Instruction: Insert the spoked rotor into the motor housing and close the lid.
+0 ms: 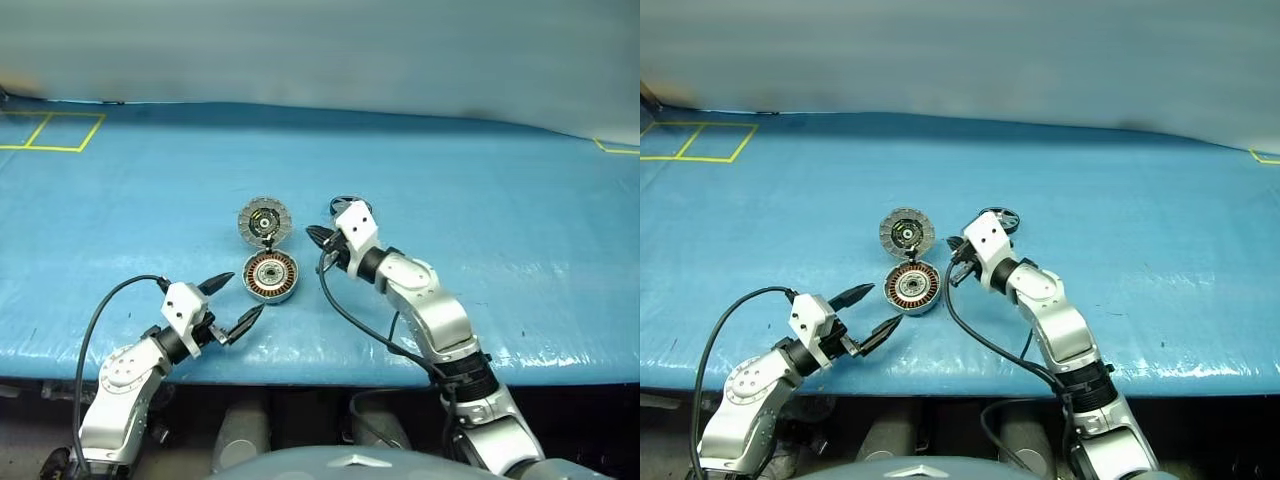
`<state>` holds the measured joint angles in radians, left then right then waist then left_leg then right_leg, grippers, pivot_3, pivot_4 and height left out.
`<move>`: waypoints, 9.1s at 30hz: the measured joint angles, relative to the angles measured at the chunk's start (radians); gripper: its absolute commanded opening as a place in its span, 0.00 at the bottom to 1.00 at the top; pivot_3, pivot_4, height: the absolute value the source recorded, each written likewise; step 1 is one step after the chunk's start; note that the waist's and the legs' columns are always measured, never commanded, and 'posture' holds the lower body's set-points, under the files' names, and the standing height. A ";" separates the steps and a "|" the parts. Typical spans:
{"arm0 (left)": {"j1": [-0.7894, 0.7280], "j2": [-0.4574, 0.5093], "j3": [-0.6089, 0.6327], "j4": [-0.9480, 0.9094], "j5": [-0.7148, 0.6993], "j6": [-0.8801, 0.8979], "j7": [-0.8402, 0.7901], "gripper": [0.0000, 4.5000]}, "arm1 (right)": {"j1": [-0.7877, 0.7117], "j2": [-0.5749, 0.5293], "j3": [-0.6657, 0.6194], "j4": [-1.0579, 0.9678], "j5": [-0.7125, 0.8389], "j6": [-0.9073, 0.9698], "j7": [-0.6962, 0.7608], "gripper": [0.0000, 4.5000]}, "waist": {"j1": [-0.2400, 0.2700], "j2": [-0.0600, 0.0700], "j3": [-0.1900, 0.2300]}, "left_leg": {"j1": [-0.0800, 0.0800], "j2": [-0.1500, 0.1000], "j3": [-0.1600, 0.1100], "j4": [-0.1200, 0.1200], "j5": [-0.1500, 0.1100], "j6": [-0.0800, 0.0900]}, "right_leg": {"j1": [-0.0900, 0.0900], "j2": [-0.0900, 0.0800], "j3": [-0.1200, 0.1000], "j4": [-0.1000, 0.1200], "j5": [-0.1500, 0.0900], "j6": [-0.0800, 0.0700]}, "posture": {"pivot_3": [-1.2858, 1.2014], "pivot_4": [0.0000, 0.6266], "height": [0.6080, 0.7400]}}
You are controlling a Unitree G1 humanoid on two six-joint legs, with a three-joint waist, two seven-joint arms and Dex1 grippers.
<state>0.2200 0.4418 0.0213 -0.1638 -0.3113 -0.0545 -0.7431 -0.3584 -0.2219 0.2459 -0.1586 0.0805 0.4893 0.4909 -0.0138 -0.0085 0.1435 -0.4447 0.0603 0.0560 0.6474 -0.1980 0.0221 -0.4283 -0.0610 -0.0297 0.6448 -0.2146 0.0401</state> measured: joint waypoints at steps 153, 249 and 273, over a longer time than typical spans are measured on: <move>-0.060 -0.007 0.007 0.297 0.076 -0.251 -0.029 1.00 | 0.059 -0.001 0.071 0.076 0.170 0.040 0.204 0.38 | 0.002 0.001 0.000 | 0.000 0.001 0.003 0.001 0.000 -0.001 | -0.001 0.000 0.000 -0.001 0.003 -0.002 | 0.52 0.24 1.00; -0.083 -0.071 0.225 0.107 -0.131 -0.016 0.232 1.00 | -0.300 0.090 -0.166 0.819 0.014 -0.423 0.034 0.01 | -0.004 0.003 0.000 | -0.001 0.002 0.008 -0.001 -0.002 -0.003 | 0.000 0.001 -0.003 0.000 0.007 -0.002 | 0.52 0.24 1.00; -0.770 -0.157 0.186 0.665 0.031 0.171 0.421 0.13 | 0.149 -0.014 -0.184 0.059 0.105 -0.097 0.005 0.00 | 0.005 -0.001 0.001 | -0.002 0.001 0.004 0.001 -0.001 -0.005 | 0.002 0.004 -0.003 0.000 0.007 0.004 | 0.52 0.24 1.00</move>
<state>-0.5501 0.2843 0.2077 0.5010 -0.2806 0.1169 -0.3222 -0.2090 -0.2361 0.0624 -0.0995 0.1860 0.3925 0.4956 -0.0087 -0.0095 0.1443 -0.4462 0.0611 0.0604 0.6487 -0.1991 0.0175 -0.4260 -0.0568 -0.0327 0.6443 -0.2073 0.0442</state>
